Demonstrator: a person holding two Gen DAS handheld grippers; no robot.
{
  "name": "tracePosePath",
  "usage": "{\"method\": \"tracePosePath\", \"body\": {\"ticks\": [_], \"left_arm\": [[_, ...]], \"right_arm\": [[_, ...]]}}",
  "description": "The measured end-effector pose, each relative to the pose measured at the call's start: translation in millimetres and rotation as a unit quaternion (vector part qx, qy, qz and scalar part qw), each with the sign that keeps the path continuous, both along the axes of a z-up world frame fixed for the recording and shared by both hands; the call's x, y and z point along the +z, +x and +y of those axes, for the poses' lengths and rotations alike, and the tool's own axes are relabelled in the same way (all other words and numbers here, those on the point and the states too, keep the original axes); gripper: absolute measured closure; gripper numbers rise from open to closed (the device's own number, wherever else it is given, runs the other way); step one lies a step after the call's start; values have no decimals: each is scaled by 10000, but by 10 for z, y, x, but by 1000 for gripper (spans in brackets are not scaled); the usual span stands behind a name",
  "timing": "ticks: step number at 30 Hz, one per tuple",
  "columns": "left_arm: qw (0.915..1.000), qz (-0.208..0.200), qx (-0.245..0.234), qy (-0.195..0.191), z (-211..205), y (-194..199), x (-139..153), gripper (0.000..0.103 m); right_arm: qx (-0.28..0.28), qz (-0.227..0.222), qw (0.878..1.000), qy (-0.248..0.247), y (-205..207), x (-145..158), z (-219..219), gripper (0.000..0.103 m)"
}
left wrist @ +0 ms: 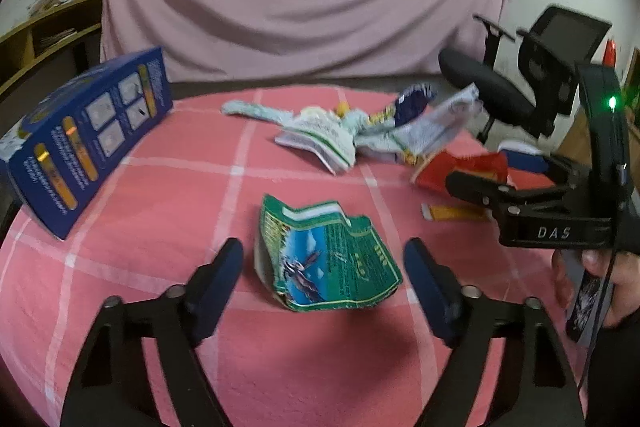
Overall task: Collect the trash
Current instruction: 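Grasp the green-blue wrapper with the left tool while the right tool grasps the red cup, then carry the wrapper and red cup over the bucket and open both tools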
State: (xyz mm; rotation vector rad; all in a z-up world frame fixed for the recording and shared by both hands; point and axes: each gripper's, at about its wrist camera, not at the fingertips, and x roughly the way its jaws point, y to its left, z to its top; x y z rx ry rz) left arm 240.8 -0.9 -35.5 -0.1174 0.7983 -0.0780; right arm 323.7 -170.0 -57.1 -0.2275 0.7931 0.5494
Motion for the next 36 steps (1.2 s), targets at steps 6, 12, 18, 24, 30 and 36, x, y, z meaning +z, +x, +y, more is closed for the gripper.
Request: {"method": "tracePosePath", "body": {"ticks": [6, 12, 18, 24, 30, 36], "left_arm": [[9999, 81, -29, 90, 5, 25, -28, 43], [10000, 15, -46, -14, 52, -12, -30, 58], [9999, -99, -79, -101, 67, -45, -17, 69], [9995, -251, -34, -201, 102, -105, 12, 81], [9991, -344, -221, 112, -42, -201, 22, 101], [9927, -1011, -307, 579, -274, -426, 180, 102]], "right_arm": [[90, 247, 9994, -246, 43, -87, 73, 14], [210, 189, 9981, -543, -12, -126, 168, 26], [152, -29, 9985, -522, -77, -74, 145, 35], [57, -246, 9993, -284, -142, 14, 79, 37], [-55, -603, 9980, 195, -262, 159, -37, 37], [-275, -1177, 9880, 957, -468, 349, -304, 37]]}}
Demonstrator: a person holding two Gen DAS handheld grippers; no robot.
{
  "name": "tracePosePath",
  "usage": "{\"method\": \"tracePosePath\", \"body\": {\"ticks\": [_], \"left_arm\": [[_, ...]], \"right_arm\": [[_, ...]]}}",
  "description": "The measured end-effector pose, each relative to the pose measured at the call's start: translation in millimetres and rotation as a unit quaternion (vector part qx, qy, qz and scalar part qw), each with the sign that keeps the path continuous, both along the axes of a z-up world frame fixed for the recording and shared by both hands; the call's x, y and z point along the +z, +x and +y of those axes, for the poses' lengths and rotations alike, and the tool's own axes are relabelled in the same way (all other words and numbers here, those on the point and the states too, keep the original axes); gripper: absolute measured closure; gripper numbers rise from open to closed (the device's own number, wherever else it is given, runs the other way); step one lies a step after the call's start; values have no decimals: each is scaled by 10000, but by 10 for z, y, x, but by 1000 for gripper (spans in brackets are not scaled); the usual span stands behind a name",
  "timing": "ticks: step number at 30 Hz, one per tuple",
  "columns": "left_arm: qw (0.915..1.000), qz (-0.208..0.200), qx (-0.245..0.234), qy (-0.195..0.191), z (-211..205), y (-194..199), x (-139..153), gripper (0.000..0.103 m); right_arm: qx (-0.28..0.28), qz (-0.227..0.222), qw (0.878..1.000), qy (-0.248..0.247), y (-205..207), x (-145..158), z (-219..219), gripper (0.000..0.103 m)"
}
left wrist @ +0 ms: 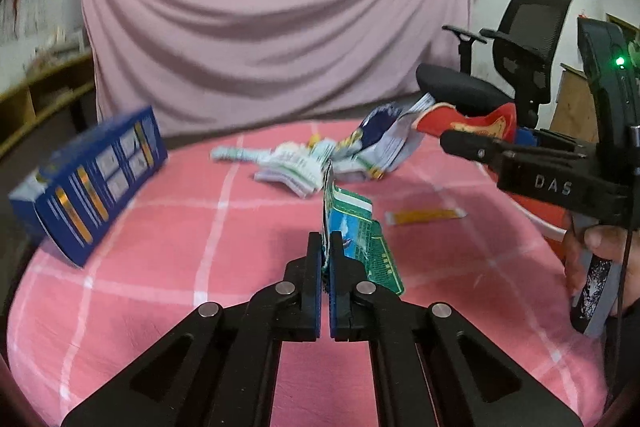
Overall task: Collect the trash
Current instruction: 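Carry the wrapper and red cup over the bucket and open both tools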
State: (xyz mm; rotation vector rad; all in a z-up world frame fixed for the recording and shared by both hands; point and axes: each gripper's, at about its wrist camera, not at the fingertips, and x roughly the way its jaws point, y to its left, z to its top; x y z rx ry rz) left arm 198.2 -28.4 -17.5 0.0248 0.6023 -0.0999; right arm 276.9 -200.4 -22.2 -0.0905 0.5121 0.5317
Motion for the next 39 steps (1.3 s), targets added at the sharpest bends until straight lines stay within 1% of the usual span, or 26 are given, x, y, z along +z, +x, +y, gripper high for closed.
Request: {"method": "tracePosePath", "body": {"ticks": [2, 4, 9, 11, 14, 16, 17, 19, 20, 23, 26, 31, 35, 39], "left_arm": [[9998, -216, 0, 7, -88, -40, 83, 102], [9991, -419, -1, -72, -159, -60, 178, 102], [9930, -1116, -182, -339, -400, -49, 500, 102], [9895, -1351, -334, -402, -581, -3, 629, 102], [9847, -1601, -536, -429, -820, 68, 763, 102], [9803, -1791, -722, -405, -1028, 113, 852, 102], [9778, -1890, -822, -390, -1135, 133, 891, 102], [9745, -1977, -1002, -363, -1312, 190, 934, 102], [9734, -1976, -1106, -350, -1415, 246, 940, 102], [9724, -1865, -1359, -332, -1656, 389, 923, 102], [9743, -1556, -1586, -355, -1901, 586, 825, 102], [9783, -1031, -1700, -580, -2143, 848, 709, 102], [9818, -514, -1701, -666, -2306, 1046, 635, 102], [9817, -69, -1697, -860, -2359, 1208, 548, 102]], "right_arm": [[-56, -236, 9990, 380, -86, 69, -140, 37], [-151, -432, 9965, 694, -151, 126, -293, 37], [-623, -958, 9884, 998, -262, 261, -660, 37], [-889, -1143, 9824, 1182, -285, 334, -845, 37], [-1300, -1449, 9704, 1427, -329, 436, -1156, 37], [-1574, -1645, 9605, 1602, -357, 488, -1371, 37], [-1691, -1723, 9563, 1651, -375, 500, -1459, 37], [-1862, -1787, 9517, 1661, -365, 509, -1598, 37], [-1989, -1819, 9489, 1643, -352, 499, -1674, 37], [-2194, -1754, 9463, 1599, -321, 444, -1835, 37], [-2384, -1593, 9446, 1599, -272, 387, -1991, 37], [-2586, -1191, 9450, 1611, -155, 279, -2245, 37], [-2642, -775, 9490, 1540, -45, 182, -2360, 36], [-2669, -457, 9506, 1519, 14, 94, -2397, 36]]}}
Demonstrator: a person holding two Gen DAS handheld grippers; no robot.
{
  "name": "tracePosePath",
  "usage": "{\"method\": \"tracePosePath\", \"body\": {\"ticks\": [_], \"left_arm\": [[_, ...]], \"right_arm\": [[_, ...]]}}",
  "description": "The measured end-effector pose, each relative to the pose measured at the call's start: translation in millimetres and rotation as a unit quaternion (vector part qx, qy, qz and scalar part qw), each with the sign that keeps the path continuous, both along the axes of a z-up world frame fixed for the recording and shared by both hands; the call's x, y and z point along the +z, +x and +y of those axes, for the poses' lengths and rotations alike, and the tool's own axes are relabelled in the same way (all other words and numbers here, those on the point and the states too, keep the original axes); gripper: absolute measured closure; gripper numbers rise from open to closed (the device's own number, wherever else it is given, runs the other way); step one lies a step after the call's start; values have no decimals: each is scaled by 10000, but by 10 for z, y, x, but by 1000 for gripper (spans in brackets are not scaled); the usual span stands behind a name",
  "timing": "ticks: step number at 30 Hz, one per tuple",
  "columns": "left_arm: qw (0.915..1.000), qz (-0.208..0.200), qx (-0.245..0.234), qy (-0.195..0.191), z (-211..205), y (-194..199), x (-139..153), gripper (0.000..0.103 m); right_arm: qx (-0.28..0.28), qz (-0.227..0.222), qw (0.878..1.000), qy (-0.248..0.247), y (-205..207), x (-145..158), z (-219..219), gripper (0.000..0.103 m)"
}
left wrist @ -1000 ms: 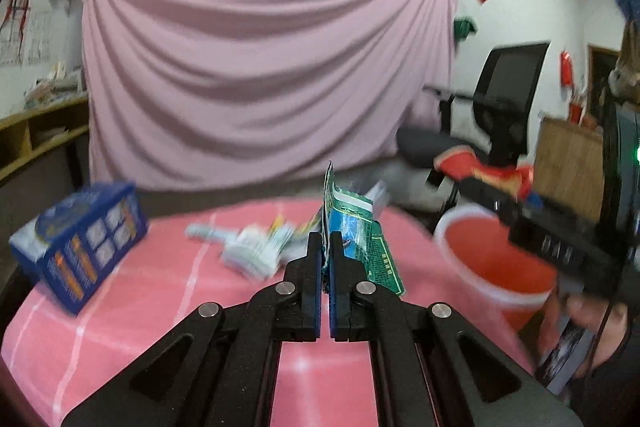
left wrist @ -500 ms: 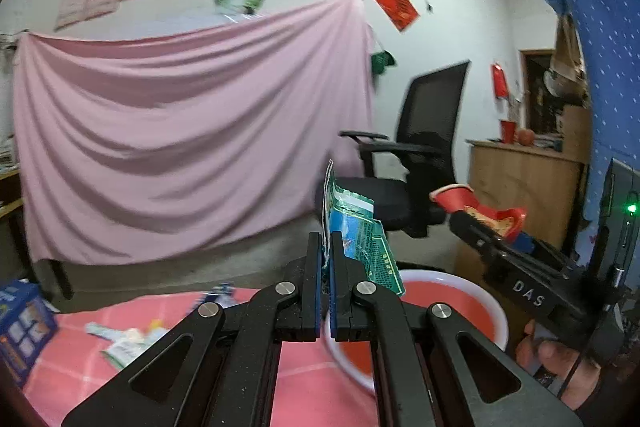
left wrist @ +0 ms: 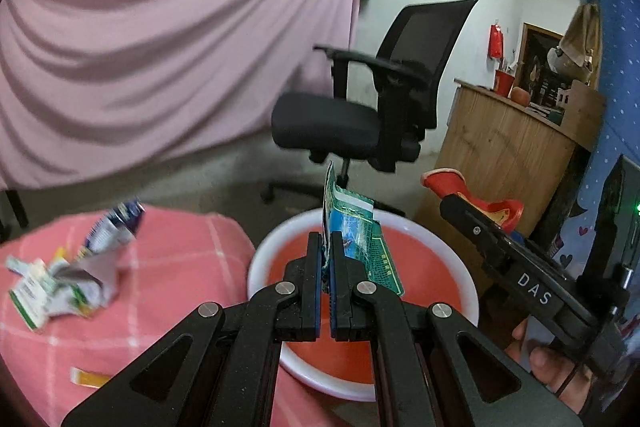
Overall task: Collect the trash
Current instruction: 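Carry the wrapper and red cup over the bucket and open both tools, then return to the table while the right tool grasps the orange strip and left grasps white packet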
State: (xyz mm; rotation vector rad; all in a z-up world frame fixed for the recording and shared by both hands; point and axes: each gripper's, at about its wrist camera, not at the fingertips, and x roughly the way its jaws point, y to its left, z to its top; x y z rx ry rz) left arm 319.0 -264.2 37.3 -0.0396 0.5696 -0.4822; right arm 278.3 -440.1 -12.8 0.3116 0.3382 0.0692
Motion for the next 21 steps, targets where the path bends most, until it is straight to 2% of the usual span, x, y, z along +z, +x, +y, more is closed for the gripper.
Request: {"method": "tracePosePath", "body": {"ticks": [3, 6, 8, 10, 13, 15, 17, 21], "left_arm": [[9997, 228, 40, 54, -66, 119, -42, 101], [9993, 356, 29, 58, -114, 174, -61, 94], [9992, 404, 44, 19, -93, 194, -65, 80], [9991, 406, 59, -64, -57, 186, -63, 74], [9992, 366, 134, -83, 26, 147, -37, 73], [9993, 306, 192, -123, 111, 103, -17, 69], [9992, 176, 311, -205, 218, 49, 31, 58], [9975, -135, 605, -334, 510, -96, 116, 45]], "right_arm": [[0, 155, 9999, 60, 41, -27, -33, 36], [-6, 273, 9995, 150, 67, -50, -73, 35], [-31, 314, 9993, 206, 62, -67, -97, 33], [-41, 350, 9991, 237, 68, -66, -106, 32], [-51, 350, 9991, 234, 68, -53, -106, 26], [-57, 288, 9994, 199, 40, -23, -80, 23], [-34, 172, 9997, 148, 12, 34, -40, 20], [26, -217, 9997, 106, -90, 165, 76, 7]]}}
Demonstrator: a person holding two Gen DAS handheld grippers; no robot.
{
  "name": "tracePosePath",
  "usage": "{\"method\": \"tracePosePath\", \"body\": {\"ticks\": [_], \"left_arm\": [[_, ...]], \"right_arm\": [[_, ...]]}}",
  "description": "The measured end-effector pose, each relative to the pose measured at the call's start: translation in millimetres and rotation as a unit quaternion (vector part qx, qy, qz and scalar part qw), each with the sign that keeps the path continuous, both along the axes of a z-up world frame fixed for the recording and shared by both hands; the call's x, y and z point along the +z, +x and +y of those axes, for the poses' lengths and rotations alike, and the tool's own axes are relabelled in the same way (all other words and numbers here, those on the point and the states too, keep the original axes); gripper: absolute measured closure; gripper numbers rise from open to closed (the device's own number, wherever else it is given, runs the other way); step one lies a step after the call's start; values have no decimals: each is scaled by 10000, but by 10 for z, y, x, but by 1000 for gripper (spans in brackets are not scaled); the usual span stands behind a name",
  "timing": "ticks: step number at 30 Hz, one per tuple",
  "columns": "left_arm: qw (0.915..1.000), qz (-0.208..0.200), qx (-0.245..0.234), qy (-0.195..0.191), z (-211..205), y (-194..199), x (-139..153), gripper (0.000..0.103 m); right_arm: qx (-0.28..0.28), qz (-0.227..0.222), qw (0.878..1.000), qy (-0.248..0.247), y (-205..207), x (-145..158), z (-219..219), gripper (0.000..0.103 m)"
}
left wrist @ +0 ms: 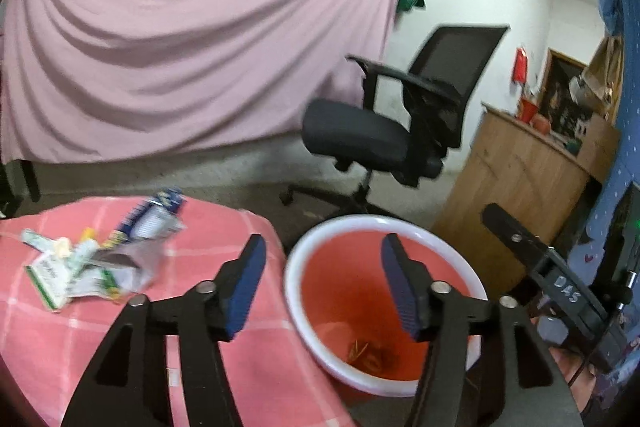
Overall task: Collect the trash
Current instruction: 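Return to the table while the right tool grasps the orange strip and left grasps white packet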
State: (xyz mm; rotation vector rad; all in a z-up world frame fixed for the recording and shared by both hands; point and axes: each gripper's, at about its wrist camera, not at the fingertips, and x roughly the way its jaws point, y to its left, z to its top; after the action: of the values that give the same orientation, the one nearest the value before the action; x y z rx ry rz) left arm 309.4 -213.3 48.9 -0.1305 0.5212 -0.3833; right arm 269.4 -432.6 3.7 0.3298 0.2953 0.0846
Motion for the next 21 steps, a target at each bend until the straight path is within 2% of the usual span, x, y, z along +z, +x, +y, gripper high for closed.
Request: {"method": "tracePosePath", "body": {"ticks": [1, 2, 5, 7, 12, 16, 21], "left_arm": [[9999, -74, 99, -22, 84, -40, 27, 41], [9996, -157, 225, -43, 182, -84, 61, 32], [9971, -467, 601, -75, 429, -229, 129, 8], [9920, -849, 930, -115, 619, -381, 183, 3], [9816, -1324, 1376, -18, 1005, -667, 234, 2], [9746, -1511, 1651, 80, 1273, -854, 191, 2], [9677, -1621, 1927, 103, 1634, -1037, 117, 2]], "right_arm": [[30, -131, 9999, -2, -35, 38, 42, 2], [59, -265, 9996, -12, -72, 75, 89, 0], [176, -610, 9980, -77, -161, 178, 240, 0], [242, -877, 9957, -164, -235, 241, 368, 0], [461, -1363, 9890, -334, -389, 349, 717, 0], [794, -1696, 9809, -533, -510, 413, 1040, 0], [1178, -1829, 9731, -762, -574, 425, 1396, 0]]}}
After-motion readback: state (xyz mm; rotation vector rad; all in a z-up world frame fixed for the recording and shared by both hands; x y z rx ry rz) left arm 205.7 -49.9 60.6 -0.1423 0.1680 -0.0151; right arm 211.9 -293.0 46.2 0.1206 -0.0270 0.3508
